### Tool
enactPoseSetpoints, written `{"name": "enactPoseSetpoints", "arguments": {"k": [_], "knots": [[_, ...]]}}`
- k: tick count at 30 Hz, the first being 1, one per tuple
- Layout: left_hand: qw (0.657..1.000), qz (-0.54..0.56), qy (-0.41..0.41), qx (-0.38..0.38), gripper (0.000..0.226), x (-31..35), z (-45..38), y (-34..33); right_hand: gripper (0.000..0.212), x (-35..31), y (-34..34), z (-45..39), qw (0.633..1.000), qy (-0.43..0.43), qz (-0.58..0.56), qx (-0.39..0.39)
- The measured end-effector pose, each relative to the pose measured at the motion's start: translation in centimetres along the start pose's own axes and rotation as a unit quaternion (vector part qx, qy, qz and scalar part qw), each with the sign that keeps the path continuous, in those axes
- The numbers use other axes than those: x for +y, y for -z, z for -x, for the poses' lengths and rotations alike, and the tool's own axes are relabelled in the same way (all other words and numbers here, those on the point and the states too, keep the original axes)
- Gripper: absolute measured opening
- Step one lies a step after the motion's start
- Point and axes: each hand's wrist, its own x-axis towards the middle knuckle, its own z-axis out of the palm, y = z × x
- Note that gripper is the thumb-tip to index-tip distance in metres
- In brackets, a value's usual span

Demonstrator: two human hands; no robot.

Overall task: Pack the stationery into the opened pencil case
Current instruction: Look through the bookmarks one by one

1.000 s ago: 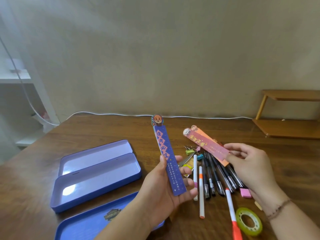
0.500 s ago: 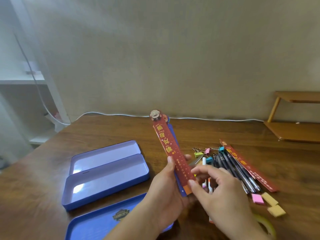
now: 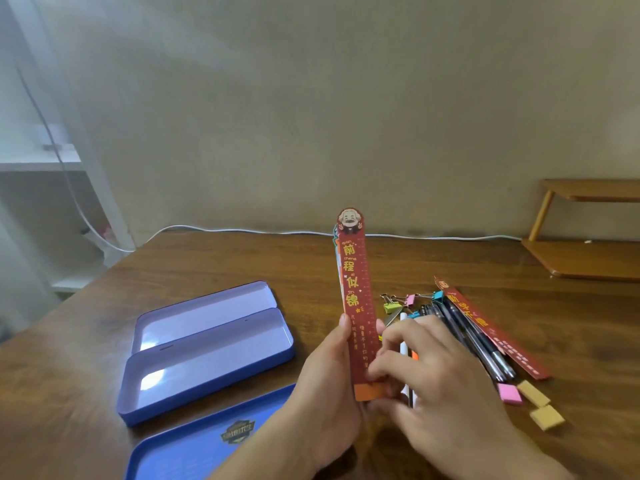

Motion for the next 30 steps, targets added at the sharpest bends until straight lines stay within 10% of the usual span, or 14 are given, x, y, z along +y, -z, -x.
{"name": "enactPoseSetpoints", "arguments": {"k": [13, 19, 30], "knots": [[0.944, -0.240, 0.145, -0.173, 0.044, 0.6, 1.4, 0.4, 0.058, 3.5, 5.0, -0.9, 0.897, -0.223, -0.293, 0.245], [0.927, -0.268, 0.150, -0.214, 0.052, 0.6, 1.3, 0.7, 0.017, 3.8, 5.5, -0.7, 0.859, -0.242, -0.388, 0.233], [0.918, -0.317, 0.125, -0.204, 0.052, 0.9, 1.0, 1.4, 0.017, 4.1, 6.1, -0.5, 0.851, -0.235, -0.436, 0.174]]}}
